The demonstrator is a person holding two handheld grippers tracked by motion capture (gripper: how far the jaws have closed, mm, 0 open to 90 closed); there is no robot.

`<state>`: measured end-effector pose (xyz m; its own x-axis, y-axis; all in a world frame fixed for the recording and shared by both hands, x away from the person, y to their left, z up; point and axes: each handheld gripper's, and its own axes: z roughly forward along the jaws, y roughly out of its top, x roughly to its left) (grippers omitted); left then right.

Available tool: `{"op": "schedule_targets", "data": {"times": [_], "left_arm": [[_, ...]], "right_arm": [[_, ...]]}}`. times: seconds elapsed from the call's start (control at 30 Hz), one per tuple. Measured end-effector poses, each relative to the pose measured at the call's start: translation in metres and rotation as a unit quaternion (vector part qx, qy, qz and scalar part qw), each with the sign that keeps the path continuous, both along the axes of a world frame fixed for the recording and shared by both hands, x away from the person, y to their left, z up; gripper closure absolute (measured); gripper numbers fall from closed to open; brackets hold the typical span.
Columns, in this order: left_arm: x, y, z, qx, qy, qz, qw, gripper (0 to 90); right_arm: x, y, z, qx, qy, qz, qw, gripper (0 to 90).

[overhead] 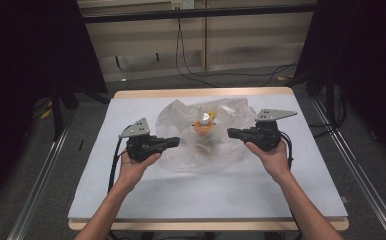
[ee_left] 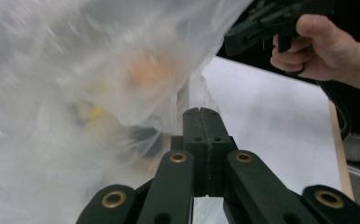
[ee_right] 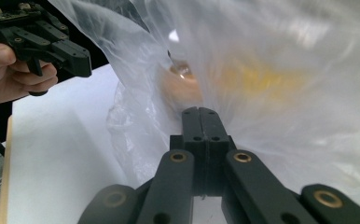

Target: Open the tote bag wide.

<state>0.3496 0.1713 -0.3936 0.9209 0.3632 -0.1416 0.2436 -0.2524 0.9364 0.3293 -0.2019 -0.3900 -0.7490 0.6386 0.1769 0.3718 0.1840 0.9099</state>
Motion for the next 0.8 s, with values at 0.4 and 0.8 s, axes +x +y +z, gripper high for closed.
{"op": "schedule_targets", "data": {"times": [0.4, 0.8], "left_arm": [[-0.004, 0.005, 0.020, -0.016, -0.024, -0.001, 0.9996, 90.0], [0.025, -0.004, 0.089, -0.065, -0.066, 0.002, 0.9957, 90.0]], "right_arm": [[-0.016, -0.029, 0.019, 0.018, -0.025, -0.024, 0.9993, 90.0], [0.008, -0.029, 0.062, 0.029, -0.053, -0.033, 0.9976, 90.0]]}}
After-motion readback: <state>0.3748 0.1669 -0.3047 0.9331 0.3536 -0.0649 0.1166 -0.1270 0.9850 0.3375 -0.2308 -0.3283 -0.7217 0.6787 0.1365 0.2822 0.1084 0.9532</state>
